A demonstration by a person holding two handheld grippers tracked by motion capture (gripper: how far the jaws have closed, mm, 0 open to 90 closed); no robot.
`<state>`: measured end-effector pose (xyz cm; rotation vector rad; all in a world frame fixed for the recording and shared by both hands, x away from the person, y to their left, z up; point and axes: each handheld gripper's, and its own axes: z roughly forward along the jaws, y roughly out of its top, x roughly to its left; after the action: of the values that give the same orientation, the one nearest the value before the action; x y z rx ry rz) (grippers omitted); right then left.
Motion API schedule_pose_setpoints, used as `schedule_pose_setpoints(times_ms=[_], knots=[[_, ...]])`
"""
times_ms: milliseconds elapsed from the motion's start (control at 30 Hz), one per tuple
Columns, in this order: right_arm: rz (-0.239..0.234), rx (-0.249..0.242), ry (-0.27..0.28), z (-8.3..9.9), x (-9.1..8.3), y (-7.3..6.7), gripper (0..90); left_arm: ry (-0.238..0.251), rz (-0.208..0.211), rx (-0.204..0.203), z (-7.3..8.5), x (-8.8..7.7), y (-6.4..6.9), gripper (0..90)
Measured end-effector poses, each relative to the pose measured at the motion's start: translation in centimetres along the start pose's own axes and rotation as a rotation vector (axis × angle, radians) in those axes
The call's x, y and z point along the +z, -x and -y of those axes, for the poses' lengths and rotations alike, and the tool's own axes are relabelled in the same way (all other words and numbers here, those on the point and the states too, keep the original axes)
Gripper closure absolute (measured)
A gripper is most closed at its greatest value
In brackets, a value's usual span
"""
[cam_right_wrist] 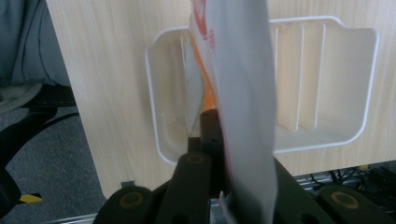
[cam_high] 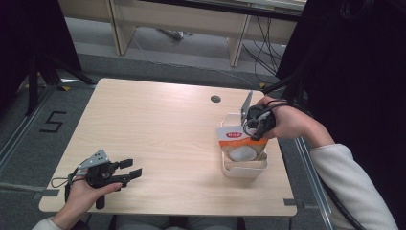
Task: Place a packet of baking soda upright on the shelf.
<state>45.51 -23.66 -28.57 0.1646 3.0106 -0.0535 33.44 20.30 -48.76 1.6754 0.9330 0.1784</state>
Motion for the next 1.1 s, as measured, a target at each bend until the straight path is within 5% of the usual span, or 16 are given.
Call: schedule_pose_setpoints(times_ms=[367,400,500,633,667,767,1100], knots=[[-0.027,0.016,-0.026,-0.1,1.0,0.2,90.0,0.0,0.0,0.001,0.0,0.0,0.0,36.0],[-0.022,-0.029,-0.01,-0.2,1.2,0.4,90.0,-0.001,-0.001,0.002,0.0,0.0,0.0,36.0],[-0.033,0.031,-0.044,-0.2,1.1,0.1,90.0,-0.002,-0.002,0.003,0.0,0.0,0.0,36.0],[-0.03,0.021,-0.041,-0.2,1.4,0.1,90.0,-0.003,0.003,0.005,0.0,0.0,0.0,36.0],[-0.035,-0.013,-0.016,-0.2,1.6,0.4,90.0,-0.003,0.003,0.004,0.0,0.0,0.0,36.0],[-0.025,0.038,-0.045,-0.2,1.7,0.1,90.0,-0.004,0.0,0.007,0.0,0.0,0.0,36.0],[-0.035,0.026,-0.034,-0.1,3.1,0.3,90.0,-0.002,0.001,0.001,0.0,0.0,0.0,36.0]])
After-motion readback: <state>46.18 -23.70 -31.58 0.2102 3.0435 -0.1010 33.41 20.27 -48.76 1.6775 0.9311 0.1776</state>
